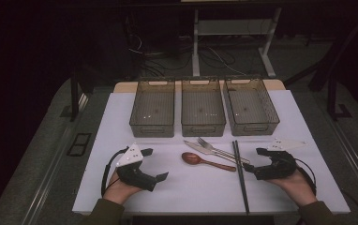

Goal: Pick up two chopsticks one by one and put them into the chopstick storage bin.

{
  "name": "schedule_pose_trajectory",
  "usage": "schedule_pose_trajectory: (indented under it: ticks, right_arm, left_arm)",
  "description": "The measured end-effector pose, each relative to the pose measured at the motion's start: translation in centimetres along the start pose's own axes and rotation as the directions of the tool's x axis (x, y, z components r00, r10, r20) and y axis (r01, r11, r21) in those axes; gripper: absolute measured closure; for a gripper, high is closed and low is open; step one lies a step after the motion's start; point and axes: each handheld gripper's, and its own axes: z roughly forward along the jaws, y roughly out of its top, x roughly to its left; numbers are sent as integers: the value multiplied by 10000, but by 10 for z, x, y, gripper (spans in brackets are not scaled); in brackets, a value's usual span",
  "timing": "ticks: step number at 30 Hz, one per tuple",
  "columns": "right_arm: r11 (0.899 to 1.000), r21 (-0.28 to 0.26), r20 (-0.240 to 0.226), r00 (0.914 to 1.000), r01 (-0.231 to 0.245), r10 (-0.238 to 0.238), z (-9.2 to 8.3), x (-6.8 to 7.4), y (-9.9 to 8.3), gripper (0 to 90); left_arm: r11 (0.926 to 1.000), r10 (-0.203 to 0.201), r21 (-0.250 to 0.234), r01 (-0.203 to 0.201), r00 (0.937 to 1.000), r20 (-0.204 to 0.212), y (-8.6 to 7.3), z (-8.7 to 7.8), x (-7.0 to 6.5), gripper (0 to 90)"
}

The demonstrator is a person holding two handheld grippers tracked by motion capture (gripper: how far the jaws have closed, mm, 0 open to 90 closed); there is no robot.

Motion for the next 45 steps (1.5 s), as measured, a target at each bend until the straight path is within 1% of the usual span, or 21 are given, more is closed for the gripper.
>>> schedule_pose_trajectory:
  ticks: [1, 2, 3, 5, 6, 7, 8, 9, 10, 11, 12, 13, 16, 18, 22, 24, 28, 35, 39, 42, 45]
  right_arm:
    - [10000, 87, 71, 10000, -28, 28, 2, 0, 1, 192]
    - [9999, 155, 150, 9999, -41, 39, 6, -1, 3, 236]
    - [9996, 256, 213, 9997, -137, 132, 7, -2, 3, 246]
    - [9991, 380, 216, 9996, -187, 179, 11, -4, 4, 303]
    - [9991, 380, 216, 9996, -187, 179, 11, -4, 4, 303]
    - [9983, 517, 233, 9994, -264, 252, 14, -5, 5, 348]
    - [9978, 611, 213, 9994, -267, 254, 16, -5, 6, 370]
    - [9978, 611, 213, 9994, -267, 254, 16, -5, 6, 370]
    - [9971, 688, 201, 9993, -322, 309, 17, -5, 6, 397]
    - [9957, 868, 135, 9994, -327, 316, 20, -5, 7, 454]
    - [9957, 868, 135, 9994, -327, 316, 20, -5, 7, 454]
    - [9946, 992, 89, 9995, -305, 297, 20, -3, 7, 510]
    - [9920, 1213, -80, 9994, -339, 351, 20, 0, 5, 587]
    - [9903, 1334, -114, 9991, -381, 400, 19, 3, 4, 623]
    - [9875, 1522, -176, 9989, -408, 440, 21, 7, 2, 650]
    - [9861, 1630, -97, 9993, -331, 351, 23, 10, 0, 659]
    - [9843, 1730, -64, 9993, -340, 357, 24, 11, -1, 669]
    - [9811, 1912, -173, 9993, -303, 342, 26, 18, -5, 685]
    - [9811, 1908, -167, 9992, -320, 359, 25, 18, -6, 696]
    - [9789, 1995, -171, 9986, -449, 493, 25, 18, -7, 703]
    - [9792, 1972, -86, 9987, -476, 503, 25, 17, -7, 705]
  left_arm:
    - [10000, 13, 19, -13, 10000, 20, 0, 1, -1, 0]
    - [10000, -17, 58, 17, 10000, 48, 0, 3, -2, 0]
    - [9999, -14, 135, 13, 10000, 62, -1, 4, -2, 0]
    - [9999, -66, 148, 64, 9999, 89, -1, 6, -3, 0]
    - [9998, -85, 164, 83, 9999, 87, -2, 6, -4, 0]
    - [9998, -55, 204, 53, 10000, 82, -2, 7, -5, 0]
    - [9997, -49, 241, 47, 10000, 63, -1, 7, -5, 0]
    - [9997, -40, 259, 38, 10000, 72, -1, 7, -6, 0]
    - [9997, -36, 253, 35, 10000, 55, -1, 7, -6, 0]
    - [9996, -33, 264, 32, 10000, 40, -1, 6, -7, 0]
    - [9996, -44, 284, 42, 10000, 50, -1, 7, -7, 0]
    - [9995, -37, 315, 35, 10000, 56, -2, 6, -7, 0]
    - [9995, -98, 298, 96, 9999, 45, -2, 6, -6, 0]
    - [9996, -59, 280, 58, 10000, 11, -2, 4, -5, 0]
    - [9997, -101, 216, 101, 9999, -13, -1, 4, -5, 0]
    - [9997, -81, 232, 82, 10000, -21, -1, 4, -5, 0]
    - [9997, -95, 216, 95, 10000, 11, -1, 4, -4, 0]
    - [9997, -51, 219, 51, 10000, 28, -2, 4, -4, 0]
    - [9998, -62, 193, 61, 10000, 17, -2, 4, -5, 0]
    - [9997, -40, 226, 39, 10000, 22, -2, 4, -5, 0]
    - [9996, -18, 266, 17, 10000, 36, -2, 4, -4, 0]
